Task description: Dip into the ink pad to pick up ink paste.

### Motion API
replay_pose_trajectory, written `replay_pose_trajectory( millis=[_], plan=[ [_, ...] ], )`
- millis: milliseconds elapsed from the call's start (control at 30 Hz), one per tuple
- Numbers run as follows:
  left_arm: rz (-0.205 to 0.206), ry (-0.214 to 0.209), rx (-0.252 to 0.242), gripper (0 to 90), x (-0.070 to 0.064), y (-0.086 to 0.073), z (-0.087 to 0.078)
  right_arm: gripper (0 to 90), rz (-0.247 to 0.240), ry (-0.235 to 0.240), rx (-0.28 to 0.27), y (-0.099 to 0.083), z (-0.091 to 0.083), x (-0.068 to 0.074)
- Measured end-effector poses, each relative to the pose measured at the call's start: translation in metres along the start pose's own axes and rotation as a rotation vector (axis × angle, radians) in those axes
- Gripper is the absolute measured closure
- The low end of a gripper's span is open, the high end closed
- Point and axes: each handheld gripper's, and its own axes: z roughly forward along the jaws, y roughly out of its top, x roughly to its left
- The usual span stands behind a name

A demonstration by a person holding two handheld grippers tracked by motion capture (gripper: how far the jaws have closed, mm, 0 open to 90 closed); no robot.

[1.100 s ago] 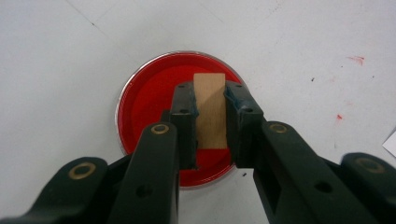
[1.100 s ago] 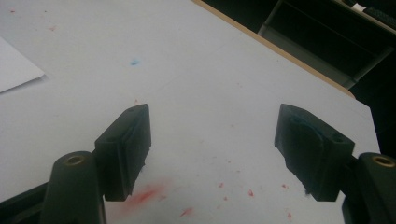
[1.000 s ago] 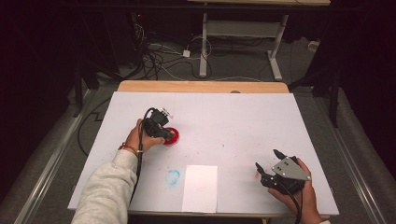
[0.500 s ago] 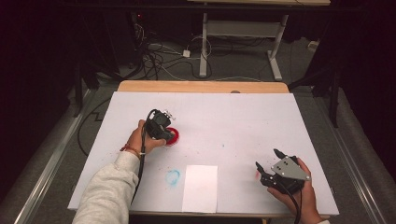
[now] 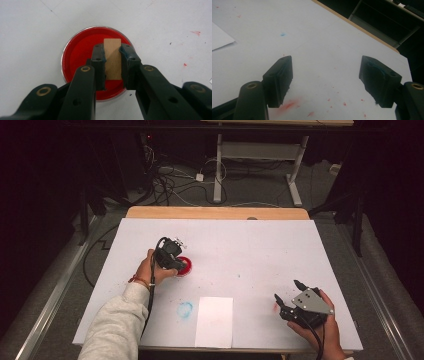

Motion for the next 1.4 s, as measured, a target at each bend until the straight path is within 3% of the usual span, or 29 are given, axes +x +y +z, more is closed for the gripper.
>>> replay_pose_trajectory(
  millis=[367, 467, 700, 1067, 1400],
  plan=[
    [0.004, 0.007, -0.008, 73.6, -0.001, -0.001, 0.000, 27.7, 0.012, -0.008, 0.001, -0.003, -0.003, -0.002],
    [0.014, 0.022, -0.019, 73.6, -0.003, -0.003, 0.000, 27.8, 0.016, -0.010, 0.000, -0.002, -0.003, -0.003],
    [-0.005, 0.004, -0.076, 73.6, 0.000, -0.011, -0.005, 27.8, 0.010, 0.000, 0.011, -0.003, 0.000, -0.002],
    [0.044, 0.041, -0.209, 73.6, -0.009, -0.017, -0.063, 27.6, -0.004, 0.001, -0.005, 0.002, -0.002, 0.000],
    [0.064, 0.076, -0.269, 73.6, -0.015, -0.021, -0.093, 27.5, -0.010, 0.010, -0.005, 0.002, -0.001, 0.002]
  ],
)
